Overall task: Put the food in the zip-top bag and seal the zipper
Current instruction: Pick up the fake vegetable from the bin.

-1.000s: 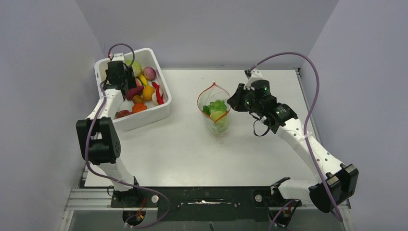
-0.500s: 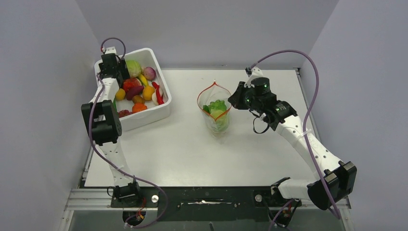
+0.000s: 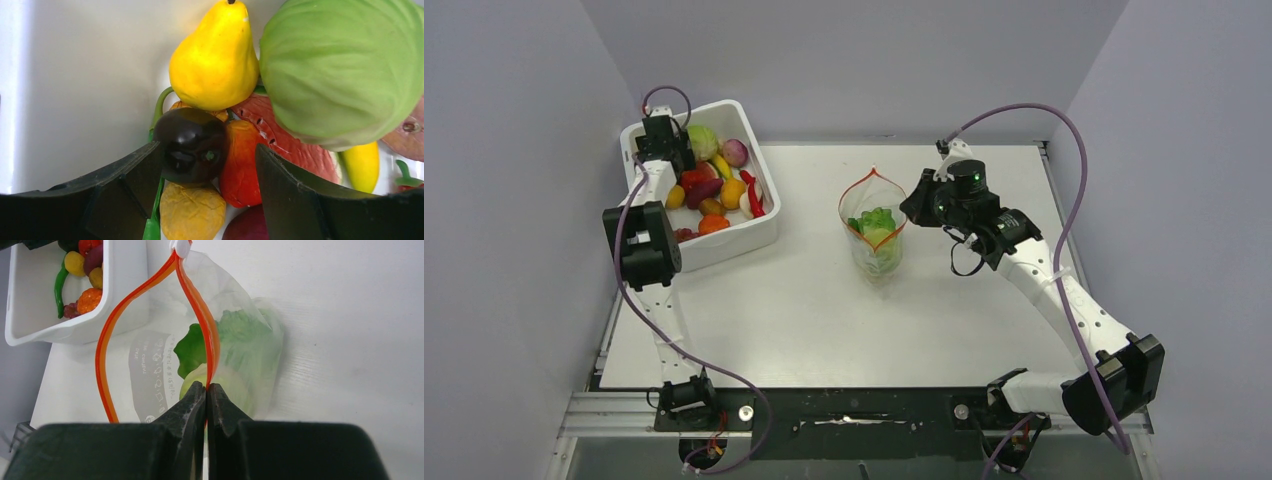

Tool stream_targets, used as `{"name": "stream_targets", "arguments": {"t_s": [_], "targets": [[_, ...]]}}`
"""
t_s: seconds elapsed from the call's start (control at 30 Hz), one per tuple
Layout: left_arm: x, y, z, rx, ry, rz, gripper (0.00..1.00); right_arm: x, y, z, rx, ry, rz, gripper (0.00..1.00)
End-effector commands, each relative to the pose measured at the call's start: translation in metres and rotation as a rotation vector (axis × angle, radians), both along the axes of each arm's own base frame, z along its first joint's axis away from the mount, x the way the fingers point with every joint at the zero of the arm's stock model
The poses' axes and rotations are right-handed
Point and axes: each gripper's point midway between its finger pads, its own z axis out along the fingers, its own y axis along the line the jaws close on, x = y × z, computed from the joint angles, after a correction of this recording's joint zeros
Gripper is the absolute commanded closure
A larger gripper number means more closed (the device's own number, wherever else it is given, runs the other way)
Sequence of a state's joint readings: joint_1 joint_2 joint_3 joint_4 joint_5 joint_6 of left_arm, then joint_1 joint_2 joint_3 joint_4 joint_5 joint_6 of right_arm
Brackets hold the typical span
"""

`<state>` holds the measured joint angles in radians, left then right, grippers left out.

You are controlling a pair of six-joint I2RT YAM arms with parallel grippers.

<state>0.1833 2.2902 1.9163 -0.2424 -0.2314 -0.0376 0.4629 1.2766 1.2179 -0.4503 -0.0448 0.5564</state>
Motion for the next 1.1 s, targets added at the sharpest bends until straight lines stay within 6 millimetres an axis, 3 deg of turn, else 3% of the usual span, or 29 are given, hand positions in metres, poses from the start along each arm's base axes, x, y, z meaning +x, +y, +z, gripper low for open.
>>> {"name": "stream_targets", "arguments": {"t_s": [0.0, 0.47, 0.6, 1.07], "targets": [[0.01, 0.016, 0.015, 0.037, -0.036, 0.02, 0.34, 0.013, -0.001, 0.028, 0.026, -0.083, -0.013, 1.0], [0.004, 0.024, -0.024, 0.046, 0.03, 0.025, 0.34, 0.012, -0.005, 0.027, 0.025, -0.079, -0.025, 1.0], [0.003, 0.021, -0.029, 0.038, 0.04, 0.007, 0.4, 0.011, -0.005, 0.027, 0.031, -0.076, -0.027, 1.0], [-0.016, 0.004, 0.004, -0.032, -0.051, 0.004, 0.51, 0.003, -0.005, 0.019, 0.048, -0.061, -0.024, 1.0]]}}
